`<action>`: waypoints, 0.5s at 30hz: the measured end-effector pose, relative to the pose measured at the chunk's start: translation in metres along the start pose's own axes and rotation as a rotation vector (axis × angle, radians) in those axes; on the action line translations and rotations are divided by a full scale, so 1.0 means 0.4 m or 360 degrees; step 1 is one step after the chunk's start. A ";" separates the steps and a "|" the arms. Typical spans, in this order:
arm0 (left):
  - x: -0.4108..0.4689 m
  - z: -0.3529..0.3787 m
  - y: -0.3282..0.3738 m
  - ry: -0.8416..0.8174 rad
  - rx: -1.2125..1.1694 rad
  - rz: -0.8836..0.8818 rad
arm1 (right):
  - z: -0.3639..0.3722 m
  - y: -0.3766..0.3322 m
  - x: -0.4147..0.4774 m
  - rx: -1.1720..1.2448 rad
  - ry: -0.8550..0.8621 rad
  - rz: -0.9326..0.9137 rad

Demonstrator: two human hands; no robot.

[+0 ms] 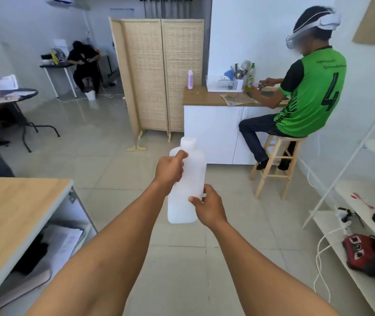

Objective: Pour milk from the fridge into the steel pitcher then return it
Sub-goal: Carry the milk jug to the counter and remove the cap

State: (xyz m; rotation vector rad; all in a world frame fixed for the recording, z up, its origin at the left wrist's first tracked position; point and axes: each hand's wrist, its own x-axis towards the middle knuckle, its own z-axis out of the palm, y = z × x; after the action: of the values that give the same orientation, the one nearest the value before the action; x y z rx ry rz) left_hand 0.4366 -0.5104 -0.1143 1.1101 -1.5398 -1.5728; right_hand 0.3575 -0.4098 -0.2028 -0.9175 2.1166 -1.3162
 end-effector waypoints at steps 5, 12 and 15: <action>-0.010 -0.245 -0.041 0.0243 -0.0042 -0.0037 | 0.210 -0.077 -0.042 -0.0017 -0.0237 -0.0100; -0.077 -0.543 -0.093 0.0607 -0.0114 -0.0096 | 0.468 -0.169 -0.134 -0.0009 -0.0586 -0.0201; -0.126 -0.659 -0.108 0.0793 -0.0141 -0.0110 | 0.565 -0.208 -0.172 -0.0004 -0.0767 -0.0253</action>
State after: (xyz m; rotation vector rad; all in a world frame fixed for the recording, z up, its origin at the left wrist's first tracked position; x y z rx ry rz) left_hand 0.6999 -0.5741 -0.1363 1.3884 -1.0991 -1.2647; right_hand 0.5835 -0.5159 -0.2194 -1.2785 1.7008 -1.0317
